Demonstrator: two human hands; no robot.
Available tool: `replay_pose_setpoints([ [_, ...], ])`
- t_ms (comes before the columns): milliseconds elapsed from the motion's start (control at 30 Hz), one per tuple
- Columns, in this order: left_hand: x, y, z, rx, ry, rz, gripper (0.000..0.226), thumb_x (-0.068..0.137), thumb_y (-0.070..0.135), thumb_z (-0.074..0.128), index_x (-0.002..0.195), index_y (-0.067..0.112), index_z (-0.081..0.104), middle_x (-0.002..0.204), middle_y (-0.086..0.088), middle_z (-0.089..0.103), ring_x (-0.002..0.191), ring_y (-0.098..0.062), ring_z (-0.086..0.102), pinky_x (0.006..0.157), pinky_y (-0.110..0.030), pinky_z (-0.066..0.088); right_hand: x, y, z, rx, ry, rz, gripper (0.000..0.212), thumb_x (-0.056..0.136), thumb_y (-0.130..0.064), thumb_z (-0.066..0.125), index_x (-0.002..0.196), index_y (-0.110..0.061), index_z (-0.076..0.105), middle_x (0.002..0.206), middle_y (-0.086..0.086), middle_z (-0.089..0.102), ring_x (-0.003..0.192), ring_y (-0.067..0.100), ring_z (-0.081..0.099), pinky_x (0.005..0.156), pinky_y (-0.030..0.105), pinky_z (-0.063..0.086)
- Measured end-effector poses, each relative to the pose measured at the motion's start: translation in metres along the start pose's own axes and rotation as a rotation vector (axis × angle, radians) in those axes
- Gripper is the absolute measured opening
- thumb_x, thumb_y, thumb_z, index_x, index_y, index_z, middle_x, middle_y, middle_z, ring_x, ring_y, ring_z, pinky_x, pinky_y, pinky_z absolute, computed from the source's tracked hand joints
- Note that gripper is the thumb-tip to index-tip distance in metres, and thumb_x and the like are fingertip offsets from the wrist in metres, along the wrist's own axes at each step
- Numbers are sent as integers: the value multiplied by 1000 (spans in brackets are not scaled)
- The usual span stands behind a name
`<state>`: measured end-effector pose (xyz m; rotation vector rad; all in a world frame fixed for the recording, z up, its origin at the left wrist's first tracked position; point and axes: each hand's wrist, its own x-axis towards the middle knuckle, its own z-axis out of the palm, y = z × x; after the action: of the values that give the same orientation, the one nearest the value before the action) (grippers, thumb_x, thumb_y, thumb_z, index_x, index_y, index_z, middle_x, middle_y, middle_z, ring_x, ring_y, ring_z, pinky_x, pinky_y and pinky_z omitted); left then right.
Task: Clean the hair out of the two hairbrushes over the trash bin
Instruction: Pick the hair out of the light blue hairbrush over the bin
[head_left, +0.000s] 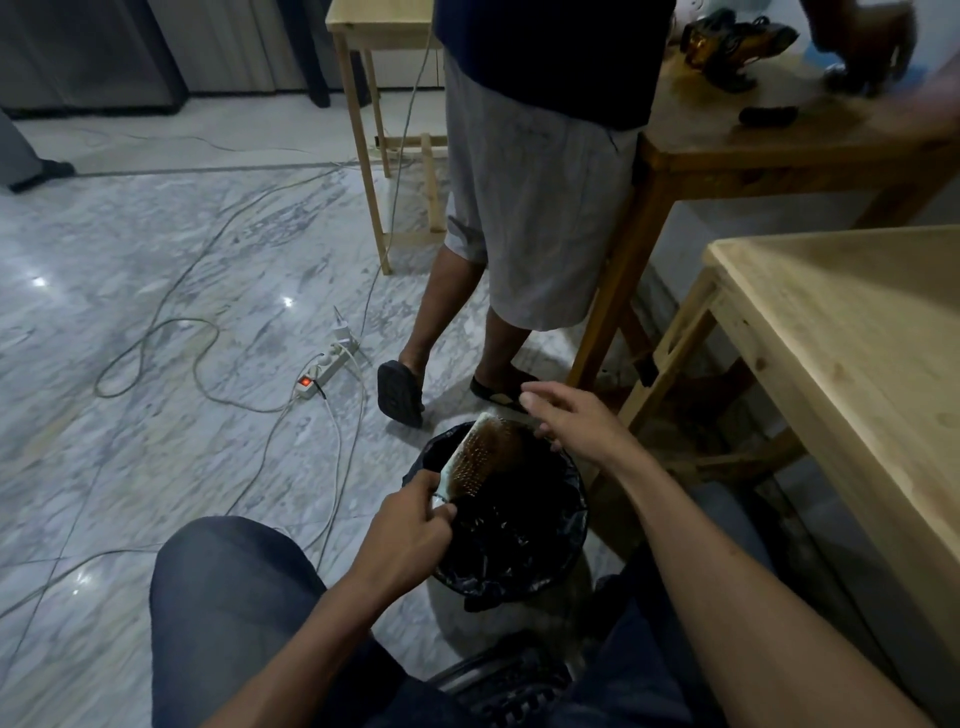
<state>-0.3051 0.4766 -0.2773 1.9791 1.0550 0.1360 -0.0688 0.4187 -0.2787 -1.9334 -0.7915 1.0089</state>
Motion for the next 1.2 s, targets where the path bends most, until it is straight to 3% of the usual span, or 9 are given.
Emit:
replay_pose_setpoints([
  [133,6,2,2,-72,-3,-35,11,97,17,55,104,25,51,85,4,60,69,-8,55,56,-26,40,1,2,5,-189,9,-33,15,90,-38,78,96,-24,80,84,-4,75,78,9,69,67,24,51],
  [333,26,-12,5,-454,27,-287,4,86,2,51,83,2,54,61,-5,44,45,-13,39,46,-28,27,0,5,10,-207,201,1,15,92,-32,75,78,-28,76,90,-7,72,98,13,63,88,32,47],
  [533,35,-16,0,-420,55,-235,12,87,5,51,77,9,44,65,-8,39,50,-17,35,51,-35,26,-5,14,-9,-198,234,85,12,97,-33,70,87,-27,73,99,-4,71,106,18,64,85,32,46],
  [633,34,-14,5,-312,47,-140,5,90,16,53,92,15,57,68,0,53,55,-16,45,54,-32,34,-6,11,-6,-178,138,97,28,101,-45,59,119,-25,67,115,-4,63,110,17,60,85,30,47],
  [733,32,-9,8,-239,45,-86,10,93,20,54,103,23,56,80,0,60,63,-15,52,55,-30,38,-7,5,4,-29,5,67,49,97,-55,61,139,-30,53,121,-8,60,88,12,66,64,22,50],
  [833,30,-8,9,-206,29,-61,10,94,19,55,103,22,58,78,2,58,63,-13,52,55,-29,36,-5,9,15,-73,-54,4,30,94,-43,71,117,-25,69,95,-8,69,60,0,62,52,16,45],
  [933,27,-8,2,-453,27,-180,17,96,8,54,92,25,55,65,-2,50,53,-15,44,51,-30,31,1,13,16,-14,115,81,17,97,-28,72,88,-14,77,73,0,67,56,4,58,54,19,46],
  [1033,22,-13,-3,-609,-8,-280,16,96,2,53,105,15,55,66,-8,43,49,-13,36,45,-28,24,4,18,10,45,290,203,21,97,-23,71,84,-9,78,75,5,71,64,12,62,61,26,52],
  [1200,16,-4,5,-717,-34,-306,26,96,0,55,119,10,50,75,-12,48,47,-12,36,43,-26,25,18,28,10,153,471,404,21,93,-21,74,91,0,76,71,5,70,63,19,66,56,29,50],
])
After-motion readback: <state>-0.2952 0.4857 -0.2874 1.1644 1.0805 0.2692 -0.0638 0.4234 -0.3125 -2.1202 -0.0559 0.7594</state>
